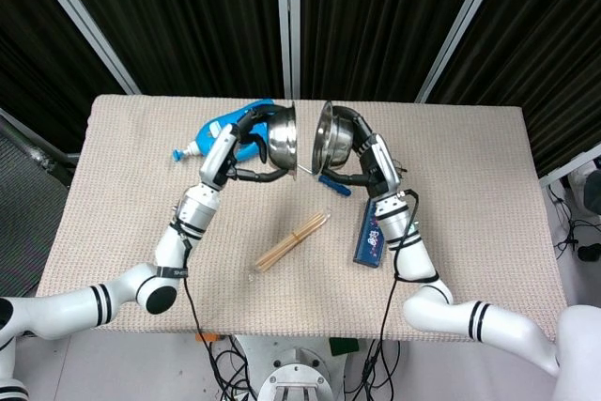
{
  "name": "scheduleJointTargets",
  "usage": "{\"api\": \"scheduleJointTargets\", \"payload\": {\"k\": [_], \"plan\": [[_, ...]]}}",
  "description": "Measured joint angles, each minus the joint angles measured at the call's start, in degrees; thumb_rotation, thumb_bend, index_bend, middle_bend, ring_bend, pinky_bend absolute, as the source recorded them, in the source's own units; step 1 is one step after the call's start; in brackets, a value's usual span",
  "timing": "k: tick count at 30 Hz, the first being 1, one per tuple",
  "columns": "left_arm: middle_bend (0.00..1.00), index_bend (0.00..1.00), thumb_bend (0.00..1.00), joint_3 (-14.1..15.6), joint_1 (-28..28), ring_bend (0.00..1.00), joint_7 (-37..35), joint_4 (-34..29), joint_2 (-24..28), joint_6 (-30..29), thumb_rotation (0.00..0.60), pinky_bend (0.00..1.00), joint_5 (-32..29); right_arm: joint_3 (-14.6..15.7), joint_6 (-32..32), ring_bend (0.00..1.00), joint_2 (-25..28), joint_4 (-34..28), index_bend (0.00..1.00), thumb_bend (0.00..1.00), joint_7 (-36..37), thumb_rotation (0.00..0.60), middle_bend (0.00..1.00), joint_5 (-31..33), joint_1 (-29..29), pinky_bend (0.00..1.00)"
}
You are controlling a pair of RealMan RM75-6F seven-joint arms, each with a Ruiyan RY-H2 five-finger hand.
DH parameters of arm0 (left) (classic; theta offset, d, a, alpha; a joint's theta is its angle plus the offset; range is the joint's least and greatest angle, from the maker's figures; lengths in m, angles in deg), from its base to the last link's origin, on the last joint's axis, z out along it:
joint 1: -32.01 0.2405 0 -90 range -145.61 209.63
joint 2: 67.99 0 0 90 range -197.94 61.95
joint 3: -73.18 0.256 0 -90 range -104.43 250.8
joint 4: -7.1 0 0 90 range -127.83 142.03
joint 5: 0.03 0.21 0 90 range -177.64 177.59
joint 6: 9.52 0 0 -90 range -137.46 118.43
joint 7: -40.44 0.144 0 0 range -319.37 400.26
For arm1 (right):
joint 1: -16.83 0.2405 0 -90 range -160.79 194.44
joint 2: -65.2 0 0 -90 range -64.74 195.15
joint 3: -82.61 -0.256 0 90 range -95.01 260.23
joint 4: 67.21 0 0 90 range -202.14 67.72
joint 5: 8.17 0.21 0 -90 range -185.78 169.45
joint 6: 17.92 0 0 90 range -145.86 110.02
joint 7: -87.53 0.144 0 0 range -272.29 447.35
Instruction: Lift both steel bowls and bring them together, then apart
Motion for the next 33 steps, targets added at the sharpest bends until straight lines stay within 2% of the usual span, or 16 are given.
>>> {"api": "scheduleJointTargets", "payload": {"k": [5,12,19,23,27,30,33], "plan": [[0.60,0.62,0.20,-0.3,0.0,0.48,-0.7,-0.6,0.6,0.4,0.600,0.66,0.2,0.5,-0.6,0.50,-0.2,0.1,0.70,0.18,0.5,0.600,0.56,0.1,0.2,0.29],[0.60,0.62,0.20,0.3,-2.4,0.48,-1.4,0.6,-1.7,3.0,0.600,0.66,0.8,-0.1,-2.9,0.50,-3.0,1.3,0.70,0.18,-0.6,0.600,0.56,-0.1,4.2,0.29],[0.60,0.62,0.20,0.3,-0.9,0.48,-2.2,-0.1,-0.2,1.2,0.600,0.66,1.6,0.6,-1.3,0.50,-1.5,0.9,0.70,0.18,-0.8,0.600,0.56,0.0,1.8,0.29],[0.60,0.62,0.20,1.5,2.4,0.48,-1.2,-2.4,4.4,-0.5,0.600,0.66,2.2,1.7,1.6,0.50,2.3,0.5,0.70,0.18,-1.6,0.600,0.56,-0.4,-2.2,0.29],[0.60,0.62,0.20,4.3,5.4,0.48,2.5,-4.0,11.5,0.5,0.600,0.66,2.2,4.7,4.5,0.50,8.6,0.1,0.69,0.19,-5.9,0.600,0.56,-1.9,-7.3,0.29],[0.60,0.62,0.20,7.3,6.8,0.48,8.9,-4.6,17.8,3.1,0.600,0.66,2.0,7.9,5.2,0.49,14.3,-1.2,0.69,0.20,-9.2,0.600,0.56,-3.2,-10.6,0.29],[0.60,0.62,0.20,10.3,7.8,0.48,17.8,-5.0,21.5,5.7,0.600,0.66,1.3,11.5,4.7,0.49,21.0,-3.2,0.69,0.20,-13.6,0.600,0.56,-4.5,-13.3,0.27]]}}
